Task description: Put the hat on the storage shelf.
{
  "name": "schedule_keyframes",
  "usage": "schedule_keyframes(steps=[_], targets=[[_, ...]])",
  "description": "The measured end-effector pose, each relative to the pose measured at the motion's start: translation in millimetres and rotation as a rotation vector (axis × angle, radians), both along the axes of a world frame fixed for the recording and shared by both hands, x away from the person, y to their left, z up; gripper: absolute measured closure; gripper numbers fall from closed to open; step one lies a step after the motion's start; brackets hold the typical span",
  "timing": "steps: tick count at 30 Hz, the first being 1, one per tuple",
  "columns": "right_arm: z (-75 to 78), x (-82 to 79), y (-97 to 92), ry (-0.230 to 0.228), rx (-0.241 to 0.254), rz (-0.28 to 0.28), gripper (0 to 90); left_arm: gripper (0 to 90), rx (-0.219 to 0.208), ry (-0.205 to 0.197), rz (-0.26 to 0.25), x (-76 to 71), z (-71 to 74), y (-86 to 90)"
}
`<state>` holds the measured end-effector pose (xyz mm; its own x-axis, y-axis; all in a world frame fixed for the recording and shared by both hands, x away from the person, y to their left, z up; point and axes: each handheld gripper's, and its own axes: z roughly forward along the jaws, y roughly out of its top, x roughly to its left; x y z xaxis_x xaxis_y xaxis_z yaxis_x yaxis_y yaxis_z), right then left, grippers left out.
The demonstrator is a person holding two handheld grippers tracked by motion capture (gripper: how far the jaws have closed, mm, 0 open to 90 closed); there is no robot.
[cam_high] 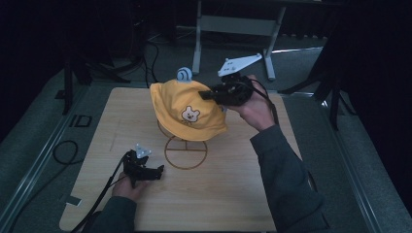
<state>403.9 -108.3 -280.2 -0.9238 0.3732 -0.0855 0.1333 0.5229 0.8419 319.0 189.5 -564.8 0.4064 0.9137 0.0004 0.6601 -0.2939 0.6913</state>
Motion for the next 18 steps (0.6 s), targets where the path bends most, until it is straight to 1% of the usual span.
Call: schedule_keyframes(steps=[3, 5, 6, 7, 11, 13, 17, 18], targets=[[-1.3, 2.4, 12.9, 0.006, -0.035, -0.003, 80.7, 1.9, -0.002, -0.002, 0.003, 0.0, -0.2, -0.3], [-2.1, 3.4, 16.7, 0.01, -0.043, -0.004, 80.6, 1.9, -0.002, -0.002, 0.002, 0.0, -0.2, -0.2], [-5.1, 5.4, 24.4, 0.014, -0.061, -0.01, 80.2, 1.9, -0.003, -0.002, 0.003, 0.0, -0.1, -0.2], [-7.0, 6.4, 28.0, 0.015, -0.071, -0.012, 80.1, 1.9, -0.002, -0.002, 0.002, 0.1, -0.2, -0.1], [-15.1, 9.5, 41.2, 0.022, -0.089, -0.025, 78.5, 1.9, -0.002, -0.002, 0.002, 0.1, -0.2, -0.1], [-18.4, 9.6, 46.2, 0.016, -0.104, -0.03, 78.3, 1.9, -0.002, -0.002, 0.002, 0.1, -0.1, -0.1], [-21.1, 8.3, 52.6, 0.007, -0.11, -0.026, 78.2, 1.9, -0.002, -0.002, 0.002, 0.1, -0.1, -0.1], [-22.1, 7.7, 56.1, -0.001, -0.12, -0.03, 77.8, 1.9, -0.003, -0.003, 0.004, 0.0, -0.2, -0.2]])
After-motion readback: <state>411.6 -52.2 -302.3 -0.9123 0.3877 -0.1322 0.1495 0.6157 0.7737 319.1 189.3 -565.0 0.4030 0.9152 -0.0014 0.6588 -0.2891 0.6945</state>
